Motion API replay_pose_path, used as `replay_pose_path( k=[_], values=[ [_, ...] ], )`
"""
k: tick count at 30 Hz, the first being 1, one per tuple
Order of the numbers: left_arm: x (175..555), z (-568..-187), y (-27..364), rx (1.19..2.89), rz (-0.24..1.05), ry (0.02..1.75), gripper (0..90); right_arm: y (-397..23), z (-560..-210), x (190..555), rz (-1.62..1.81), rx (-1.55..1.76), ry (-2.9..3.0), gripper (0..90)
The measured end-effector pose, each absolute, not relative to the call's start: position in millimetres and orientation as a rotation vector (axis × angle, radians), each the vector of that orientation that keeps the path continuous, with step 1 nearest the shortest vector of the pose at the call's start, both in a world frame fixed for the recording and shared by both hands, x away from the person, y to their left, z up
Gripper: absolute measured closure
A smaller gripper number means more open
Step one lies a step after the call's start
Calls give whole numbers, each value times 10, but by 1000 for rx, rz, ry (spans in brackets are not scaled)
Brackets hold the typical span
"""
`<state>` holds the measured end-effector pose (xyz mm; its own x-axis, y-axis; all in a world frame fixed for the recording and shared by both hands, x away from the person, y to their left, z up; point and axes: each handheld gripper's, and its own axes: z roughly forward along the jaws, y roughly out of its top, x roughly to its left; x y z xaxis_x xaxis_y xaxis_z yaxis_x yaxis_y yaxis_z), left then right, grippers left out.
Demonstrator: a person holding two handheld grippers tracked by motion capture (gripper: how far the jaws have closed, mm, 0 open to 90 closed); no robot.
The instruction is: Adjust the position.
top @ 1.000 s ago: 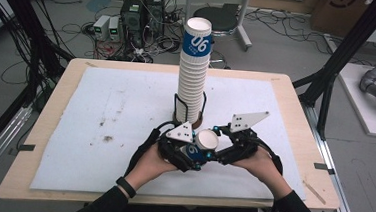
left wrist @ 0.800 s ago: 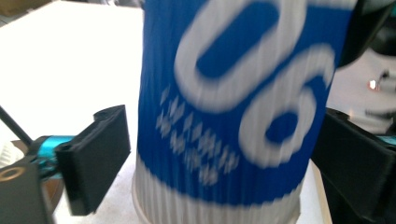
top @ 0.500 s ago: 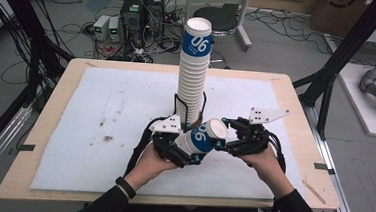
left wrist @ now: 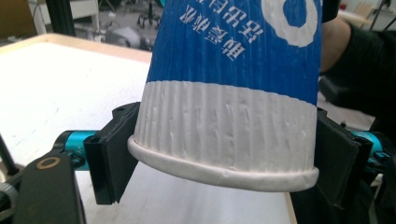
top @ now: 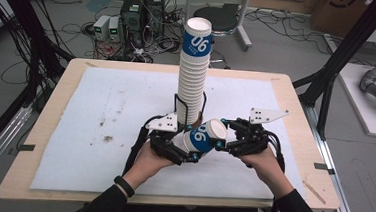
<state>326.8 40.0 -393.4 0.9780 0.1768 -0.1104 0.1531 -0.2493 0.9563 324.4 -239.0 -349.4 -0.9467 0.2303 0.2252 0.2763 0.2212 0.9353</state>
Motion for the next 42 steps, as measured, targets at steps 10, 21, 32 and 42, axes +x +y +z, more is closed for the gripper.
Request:
replay_pose_path(
  k=[10, 21, 32, 42],
  values=[
    [3271, -3846, 400, 2022, 71, 232, 199, -2384, -3408, 3239, -1730, -447, -2616, 197],
    [3229, -3812, 377, 2035, 123, 212, 157, -2294, -3489, 3241, -1626, -411, -2670, 288],
    [3272, -3852, 481, 1778, -3, 242, 94, -2441, -3497, 3280, -1831, -449, -2429, 296],
    [3282, -3799, 562, 1802, -21, 217, 186, -2401, -3527, 3277, -1798, -427, -2436, 289]
  ],
)
